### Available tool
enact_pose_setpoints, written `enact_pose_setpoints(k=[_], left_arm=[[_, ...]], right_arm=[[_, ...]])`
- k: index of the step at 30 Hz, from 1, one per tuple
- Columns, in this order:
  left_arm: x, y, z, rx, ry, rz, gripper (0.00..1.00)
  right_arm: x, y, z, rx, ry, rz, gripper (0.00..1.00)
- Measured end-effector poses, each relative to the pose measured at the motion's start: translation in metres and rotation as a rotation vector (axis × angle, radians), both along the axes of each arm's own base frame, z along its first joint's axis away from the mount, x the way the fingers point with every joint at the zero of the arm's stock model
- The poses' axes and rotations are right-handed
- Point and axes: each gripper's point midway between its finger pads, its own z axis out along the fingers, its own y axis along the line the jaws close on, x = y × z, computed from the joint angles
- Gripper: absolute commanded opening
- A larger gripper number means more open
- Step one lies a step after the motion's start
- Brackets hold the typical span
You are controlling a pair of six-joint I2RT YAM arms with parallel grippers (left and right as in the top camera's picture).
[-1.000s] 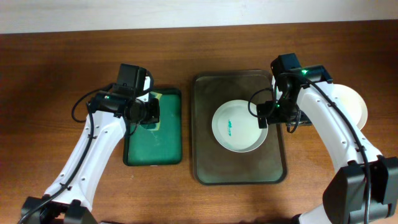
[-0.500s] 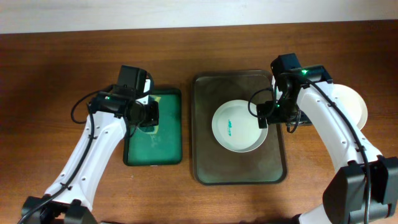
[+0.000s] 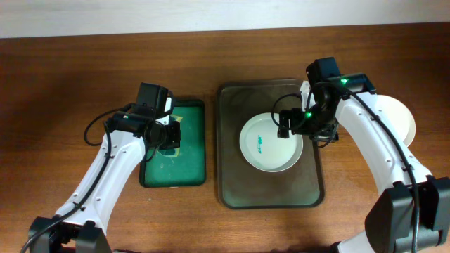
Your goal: Clean dirty plates on tray and stack at the side
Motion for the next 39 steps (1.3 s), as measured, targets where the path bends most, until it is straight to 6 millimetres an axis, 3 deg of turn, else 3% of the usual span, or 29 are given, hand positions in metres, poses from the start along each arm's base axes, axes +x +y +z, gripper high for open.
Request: enact_pose_setpoints(k=[2, 3, 7, 8, 10, 11, 12, 15, 18, 23, 28, 34, 39], left_arm=[[0.000, 0.000, 0.000, 0.000, -0.002, 0.000, 0.00], [0.001, 0.000, 0.000, -0.001, -0.006, 0.000, 0.00], [0.003, -0.001, 0.001, -0.002, -0.011, 0.000, 0.00], [0.003, -0.001, 0.001, -0.002, -0.011, 0.000, 0.00], [0.003, -0.001, 0.001, -0.002, -0.011, 0.000, 0.00], [0.003, -0.001, 0.001, -0.002, -0.011, 0.000, 0.00], [0.003, -0.001, 0.001, -0.002, -0.011, 0.000, 0.00], [0.003, -0.001, 0.001, -0.002, -0.012, 0.000, 0.00], [0.003, -0.001, 0.001, -0.002, -0.013, 0.000, 0.00], [0.003, -0.001, 0.001, -0.003, -0.013, 0.000, 0.00], [0.003, -0.001, 0.001, -0.003, -0.013, 0.000, 0.00], [0.005, -0.001, 0.002, -0.004, -0.021, 0.000, 0.00], [0.005, -0.001, 0.002, -0.004, -0.021, 0.000, 0.00]], right_arm=[[0.001, 0.002, 0.001, 0.012, -0.004, -0.001, 0.90], [0.003, 0.003, 0.001, 0.015, -0.010, -0.001, 0.98], [0.006, 0.005, 0.002, 0.027, -0.022, 0.000, 1.00], [0.006, 0.005, 0.002, 0.027, -0.022, 0.000, 0.84], [0.006, 0.005, 0.002, 0.028, -0.025, 0.008, 0.27], [0.006, 0.005, 0.002, 0.029, -0.023, 0.001, 0.08], [0.006, 0.004, 0.002, 0.026, -0.023, 0.001, 0.04], [-0.011, -0.010, 0.007, -0.008, 0.056, -0.026, 0.04], [-0.006, -0.035, 0.035, -0.016, 0.037, -0.100, 0.04], [-0.017, -0.072, 0.070, -0.042, -0.049, -0.201, 0.04], [-0.020, -0.104, 0.067, -0.066, -0.038, -0.297, 0.04], [-0.032, -0.102, 0.046, -0.064, 0.026, -0.294, 0.04], [-0.029, -0.074, 0.034, -0.034, 0.022, -0.213, 0.04]])
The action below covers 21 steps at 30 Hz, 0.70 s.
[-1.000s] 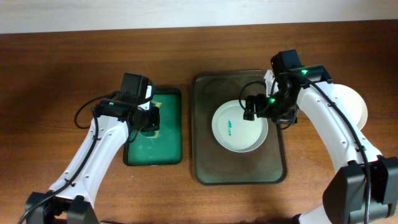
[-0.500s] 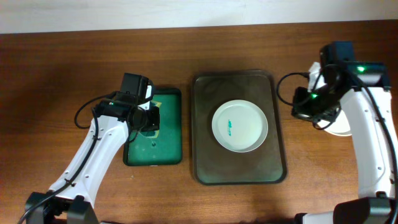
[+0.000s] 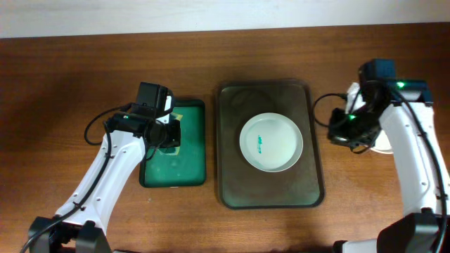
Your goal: Clean dirty plates on tray and stack at the side
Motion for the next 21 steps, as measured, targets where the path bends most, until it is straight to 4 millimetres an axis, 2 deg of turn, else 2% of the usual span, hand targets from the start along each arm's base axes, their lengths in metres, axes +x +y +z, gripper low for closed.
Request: enact_pose_setpoints(k=[5, 8, 13, 21], left_arm=[[0.000, 0.000, 0.000, 0.000, 0.000, 0.000, 0.00], [0.000, 0.000, 0.000, 0.000, 0.000, 0.000, 0.00], [0.000, 0.000, 0.000, 0.000, 0.000, 0.000, 0.00], [-0.001, 0.000, 0.000, 0.001, 0.005, 0.000, 0.00]], right_arm=[[0.008, 0.048, -0.012, 0.032, -0.049, 0.137, 0.04], [0.009, 0.070, -0.022, 0.042, -0.061, 0.188, 0.04], [0.013, 0.075, -0.032, 0.045, -0.037, 0.150, 0.04], [0.015, 0.070, -0.034, 0.019, -0.033, 0.114, 0.04]])
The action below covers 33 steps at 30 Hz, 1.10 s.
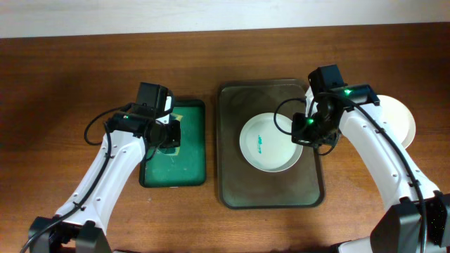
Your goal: Clean dirty plates on tray and stack at the side
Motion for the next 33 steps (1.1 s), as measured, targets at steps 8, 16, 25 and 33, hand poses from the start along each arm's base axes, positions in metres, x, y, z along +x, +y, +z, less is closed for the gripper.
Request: enact_pose_setpoints(k=[8, 16, 25, 33], left_arm=[[0.000, 0.000, 0.000, 0.001, 0.002, 0.000, 0.00], [-0.001, 0.000, 0.000, 0.000, 0.002, 0.000, 0.00], [-0.001, 0.000, 0.000, 0.000, 0.003, 0.000, 0.00], [-0.001, 0.000, 0.000, 0.001, 0.003, 0.000, 0.00]], right_arm=[[0.001, -0.009, -0.002, -0.055, -0.004, -0.005, 0.10], [0.002, -0.012, -0.003, -0.071, -0.015, 0.011, 0.31], [0.023, -0.024, -0.039, -0.067, -0.103, -0.029, 0.27], [0.025, -0.036, -0.065, -0.103, -0.136, -0.066, 0.20]])
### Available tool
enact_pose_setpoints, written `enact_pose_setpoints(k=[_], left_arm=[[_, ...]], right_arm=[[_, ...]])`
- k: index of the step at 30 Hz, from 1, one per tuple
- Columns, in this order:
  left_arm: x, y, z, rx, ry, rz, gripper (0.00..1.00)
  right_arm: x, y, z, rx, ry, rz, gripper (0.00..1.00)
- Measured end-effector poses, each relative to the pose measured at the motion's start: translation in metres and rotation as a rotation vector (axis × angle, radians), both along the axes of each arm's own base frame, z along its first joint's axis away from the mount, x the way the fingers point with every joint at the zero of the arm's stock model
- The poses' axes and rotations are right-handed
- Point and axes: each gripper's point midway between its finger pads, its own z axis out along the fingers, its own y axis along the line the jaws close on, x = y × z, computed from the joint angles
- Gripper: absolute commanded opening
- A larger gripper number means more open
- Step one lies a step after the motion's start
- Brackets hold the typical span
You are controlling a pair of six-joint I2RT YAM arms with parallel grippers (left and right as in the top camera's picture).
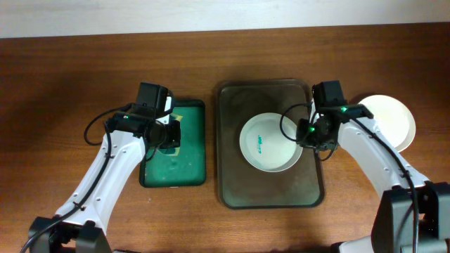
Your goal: Clean dirty plates on tray and stack at the side
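Note:
A white plate (271,143) with a teal smear lies on the dark tray (271,193) at the centre. My right gripper (307,133) is low at the plate's right rim; its wrist hides the fingers, so whether they grip the rim does not show. A second white plate (392,119) rests on the table to the right of the tray. My left gripper (167,133) hovers over the upper part of the green tray (172,169), shut on a tan sponge (176,121) that peeks out beside it.
The green tray lies left of the dark tray with a narrow gap between them. The right arm's cable loops over the dark tray's right edge. The table's back edge runs along the top of the view.
My right gripper has shifted slightly right and down along the plate's right rim, and its arm now covers less of the side plate. The plate on the tray and the left arm have not moved.
My right gripper first hung over the right part of the smeared plate. Then it was out to the right by the side plate, with the smeared plate still on the tray. After that it was back at that plate's right rim, where it remains. The left arm stayed still.

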Motion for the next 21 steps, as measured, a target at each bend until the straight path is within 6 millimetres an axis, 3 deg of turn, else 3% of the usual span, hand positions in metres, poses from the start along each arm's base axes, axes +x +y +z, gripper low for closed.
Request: enact_pose_setpoints(k=[3, 5, 13, 16, 18, 21], left_arm=[[0.000, 0.000, 0.000, 0.000, 0.000, 0.000, 0.00], [0.000, 0.000, 0.000, 0.000, 0.000, 0.000, 0.00], [0.000, 0.000, 0.000, 0.000, 0.000, 0.000, 0.00], [0.000, 0.000, 0.000, 0.000, 0.001, 0.000, 0.00], [0.000, 0.000, 0.000, 0.000, 0.000, 0.000, 0.00], [0.001, 0.000, 0.000, -0.001, -0.006, 0.000, 0.00]], right_arm=[[-0.003, -0.001, -0.010, -0.002, -0.003, -0.008, 0.20], [-0.002, -0.003, -0.014, -0.010, -0.014, -0.011, 0.25], [0.000, -0.008, -0.021, -0.006, -0.025, -0.152, 0.23], [0.001, -0.018, -0.020, 0.085, -0.004, -0.257, 0.29], [-0.001, -0.036, -0.017, 0.217, 0.025, -0.369, 0.31], [-0.007, -0.044, -0.014, 0.298, 0.051, -0.401, 0.33]])
